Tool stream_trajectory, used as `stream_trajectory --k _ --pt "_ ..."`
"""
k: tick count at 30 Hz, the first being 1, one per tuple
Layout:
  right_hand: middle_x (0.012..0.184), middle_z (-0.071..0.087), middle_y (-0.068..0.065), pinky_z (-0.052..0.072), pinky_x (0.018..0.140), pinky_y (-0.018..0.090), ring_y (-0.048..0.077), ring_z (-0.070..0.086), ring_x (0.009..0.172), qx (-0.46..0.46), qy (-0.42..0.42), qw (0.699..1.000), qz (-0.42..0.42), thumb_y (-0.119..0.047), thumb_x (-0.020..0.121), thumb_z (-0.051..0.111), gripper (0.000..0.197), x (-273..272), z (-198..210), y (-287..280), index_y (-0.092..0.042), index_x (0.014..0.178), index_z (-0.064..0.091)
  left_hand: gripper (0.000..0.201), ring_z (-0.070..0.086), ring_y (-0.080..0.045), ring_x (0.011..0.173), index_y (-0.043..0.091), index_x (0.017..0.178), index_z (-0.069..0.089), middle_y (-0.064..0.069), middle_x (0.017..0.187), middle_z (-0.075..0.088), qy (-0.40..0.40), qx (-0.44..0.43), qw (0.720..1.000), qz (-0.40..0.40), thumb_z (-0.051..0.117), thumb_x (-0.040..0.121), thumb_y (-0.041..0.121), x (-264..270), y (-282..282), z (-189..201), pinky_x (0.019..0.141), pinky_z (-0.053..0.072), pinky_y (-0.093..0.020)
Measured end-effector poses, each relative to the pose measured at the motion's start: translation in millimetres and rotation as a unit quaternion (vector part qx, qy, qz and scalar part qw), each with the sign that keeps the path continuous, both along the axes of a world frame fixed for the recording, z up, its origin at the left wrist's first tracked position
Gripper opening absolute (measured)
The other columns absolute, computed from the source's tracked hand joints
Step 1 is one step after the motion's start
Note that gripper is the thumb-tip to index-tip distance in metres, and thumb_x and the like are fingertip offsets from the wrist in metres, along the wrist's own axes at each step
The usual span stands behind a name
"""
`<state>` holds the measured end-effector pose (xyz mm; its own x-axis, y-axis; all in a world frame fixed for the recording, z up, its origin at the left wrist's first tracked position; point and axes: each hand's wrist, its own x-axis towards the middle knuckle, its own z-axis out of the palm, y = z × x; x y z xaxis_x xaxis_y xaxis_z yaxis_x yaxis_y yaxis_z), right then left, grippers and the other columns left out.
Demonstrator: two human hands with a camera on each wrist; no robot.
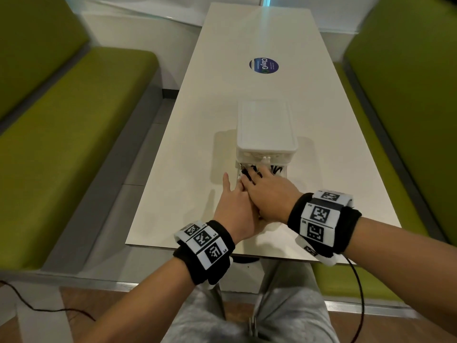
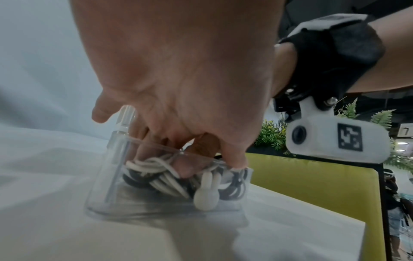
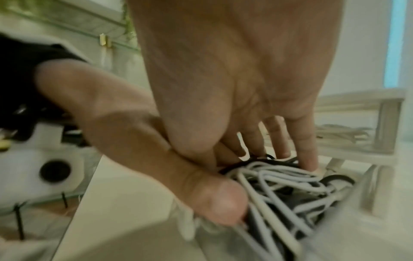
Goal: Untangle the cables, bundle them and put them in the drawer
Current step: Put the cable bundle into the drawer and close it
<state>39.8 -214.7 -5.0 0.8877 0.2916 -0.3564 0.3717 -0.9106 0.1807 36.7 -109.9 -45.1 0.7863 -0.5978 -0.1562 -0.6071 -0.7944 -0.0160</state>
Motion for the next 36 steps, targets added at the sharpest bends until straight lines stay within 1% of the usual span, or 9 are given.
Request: stream_trajectory --k 6,11,16,20,24,29,32,34,36 --pt "0.165 0.005 0.007 0.051 0.097 0.041 0.033 0.035 0.137 0.027 -0.022 0.999 0.034 -0.016 0.095 0.054 0.073 -9 -4 -6 -0.008 0.155 0.014 0.070 0.011 -0.034 0.149 0.016 0.153 0.027 -0.017 0.151 0.041 0.011 0.013 1.000 -0.005 0.033 0.094 0.053 0 -1 1 0.116 -0.004 -0.064" --pt "0.156 0.027 0.012 0.044 0.105 0.042 0.031 0.022 0.141 -0.028 0.003 0.999 0.032 -0.033 0.090 0.061 0.081 7 4 -4 -0.002 0.152 0.018 0.088 0.013 -0.032 0.149 0.019 0.153 0.028 -0.019 0.155 0.031 0.023 0.000 1.000 0.008 0.013 0.083 0.070 1 -2 1 0.116 -0.001 -0.064" --pt "0.154 0.029 0.015 0.026 0.115 0.041 0.030 0.023 0.140 -0.026 0.018 0.998 0.049 -0.033 0.088 0.059 0.083 18 -2 -7 -0.002 0.152 0.016 0.095 0.013 -0.030 0.149 0.019 0.153 0.028 -0.015 0.156 0.033 0.029 -0.005 0.999 0.022 0.003 0.079 0.073 0 -3 0 0.116 0.002 -0.064" --pt "0.163 0.015 0.008 0.028 0.118 0.035 0.024 0.019 0.148 0.119 -0.002 0.992 0.031 -0.028 0.095 0.052 0.068 -6 -3 -36 -0.010 0.154 0.024 0.085 0.020 -0.030 0.147 0.005 0.153 0.018 -0.017 0.157 0.029 0.049 -0.036 0.997 0.048 0.030 0.093 0.064 -1 -4 0 0.118 0.006 -0.059" --pt "0.165 0.007 0.001 0.016 0.123 0.029 0.015 0.005 0.152 0.175 0.005 0.985 0.008 -0.038 0.104 0.033 0.061 -33 -12 -59 -0.015 0.157 0.014 0.097 0.018 -0.030 0.148 -0.005 0.150 0.016 -0.021 0.157 0.026 0.074 -0.051 0.994 0.065 0.034 0.091 0.070 1 -5 5 0.120 0.016 -0.049" --pt "0.163 -0.017 0.000 0.010 0.124 0.033 0.015 -0.012 0.151 0.136 0.066 0.989 0.005 -0.047 0.093 0.050 0.093 -31 -16 -57 -0.013 0.156 -0.008 0.124 -0.003 -0.025 0.151 -0.001 0.153 0.004 -0.017 0.162 0.012 0.125 0.016 0.992 0.029 0.053 0.073 0.080 6 4 20 0.120 0.003 -0.056" --pt "0.163 -0.017 0.003 0.002 0.123 0.037 0.019 -0.010 0.151 0.098 0.032 0.995 0.015 -0.048 0.090 0.059 0.101 -31 -25 -58 -0.011 0.156 -0.008 0.101 -0.002 -0.022 0.151 0.004 0.148 0.029 -0.011 0.157 0.030 0.118 -0.006 0.993 0.021 0.057 0.078 0.071 17 16 37 0.119 0.009 -0.055" --pt "0.164 -0.004 0.010 0.010 0.123 0.042 0.026 0.001 0.152 0.096 -0.009 0.995 0.018 -0.043 0.092 0.061 0.094 -30 -35 -58 -0.007 0.156 0.002 0.062 0.032 -0.020 0.142 0.018 0.131 0.056 -0.003 0.137 0.057 0.082 -0.119 0.988 0.045 0.062 0.084 0.057 25 27 47 0.113 0.030 -0.044" --pt "0.159 0.025 0.019 0.030 0.115 0.046 0.034 0.029 0.146 0.085 -0.050 0.994 0.036 -0.037 0.084 0.073 0.090 -28 -39 -59 -0.001 0.151 0.027 0.033 0.060 -0.017 0.117 0.026 0.117 0.068 0.005 0.118 0.070 0.018 -0.273 0.957 0.095 0.066 0.087 0.042 37 35 55 0.099 0.044 -0.034"
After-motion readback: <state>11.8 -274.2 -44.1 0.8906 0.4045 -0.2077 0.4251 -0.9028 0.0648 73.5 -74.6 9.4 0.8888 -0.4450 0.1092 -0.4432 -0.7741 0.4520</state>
